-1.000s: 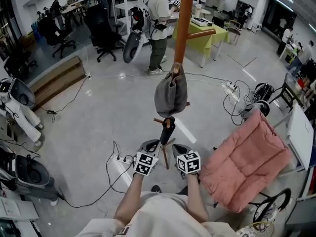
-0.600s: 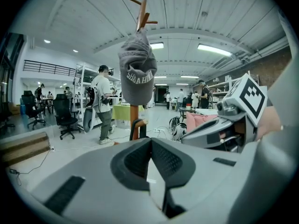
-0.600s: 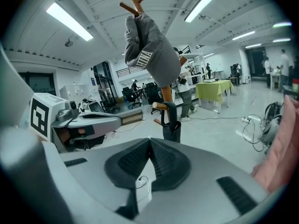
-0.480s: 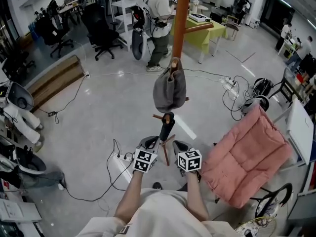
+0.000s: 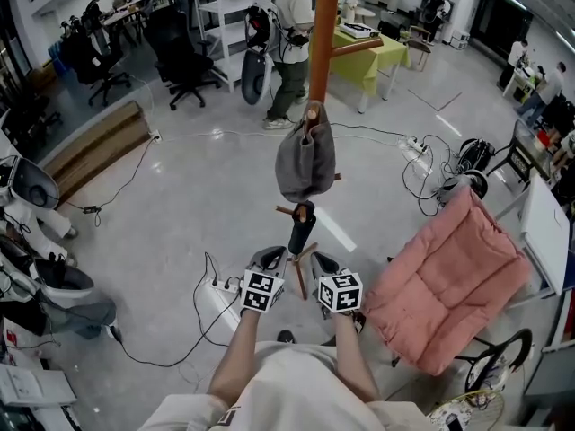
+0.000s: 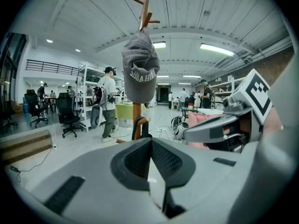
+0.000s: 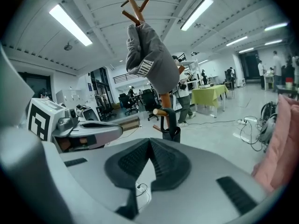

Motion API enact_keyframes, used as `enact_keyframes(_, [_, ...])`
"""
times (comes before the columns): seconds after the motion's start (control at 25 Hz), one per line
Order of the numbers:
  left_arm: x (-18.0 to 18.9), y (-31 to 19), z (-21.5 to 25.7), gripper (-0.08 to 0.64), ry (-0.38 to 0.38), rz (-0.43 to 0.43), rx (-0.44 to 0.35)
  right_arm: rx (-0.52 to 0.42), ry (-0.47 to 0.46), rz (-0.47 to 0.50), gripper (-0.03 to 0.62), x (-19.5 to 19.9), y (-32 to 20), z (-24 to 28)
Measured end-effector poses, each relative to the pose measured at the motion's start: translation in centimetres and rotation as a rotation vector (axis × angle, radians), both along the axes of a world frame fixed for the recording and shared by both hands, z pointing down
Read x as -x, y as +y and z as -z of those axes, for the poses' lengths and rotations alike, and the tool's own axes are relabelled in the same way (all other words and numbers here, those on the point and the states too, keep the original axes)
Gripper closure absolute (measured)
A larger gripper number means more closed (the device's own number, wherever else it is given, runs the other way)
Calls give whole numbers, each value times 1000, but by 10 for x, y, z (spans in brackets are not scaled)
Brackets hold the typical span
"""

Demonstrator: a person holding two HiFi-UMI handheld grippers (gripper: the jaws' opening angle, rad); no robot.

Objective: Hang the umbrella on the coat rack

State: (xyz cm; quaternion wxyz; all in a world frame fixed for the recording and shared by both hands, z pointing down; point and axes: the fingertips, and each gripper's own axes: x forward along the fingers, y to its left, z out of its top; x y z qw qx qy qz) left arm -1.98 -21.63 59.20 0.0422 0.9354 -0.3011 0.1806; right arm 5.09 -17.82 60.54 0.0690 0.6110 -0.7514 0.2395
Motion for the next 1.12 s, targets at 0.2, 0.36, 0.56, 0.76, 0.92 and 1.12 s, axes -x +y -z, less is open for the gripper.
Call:
enact_keyframes(0.2, [4,-4,3,552,2,31,-11,17,4,-9,589,-6,2,-5])
enact_keyframes(0.36, [6,-5,4,552,7,43,-12,22,1,-12,589,-7,4,-7])
enact_keyframes(0.56, [6,-3,4,552,5,44,-14,27,6,-9,589,-6,6,-8])
enact_keyframes(0.76, [10,-6,6,552,8,60,-21,30,2,-7,589,-6,6,-9])
enact_keyframes(0.92, [12,-7,7,552,6,69,-23,35,7,6,588,-4,6,-8])
enact_keyframes(1.12, [12,-10,11,552,16,83,-35,26,15,8,588,-14,5,-2])
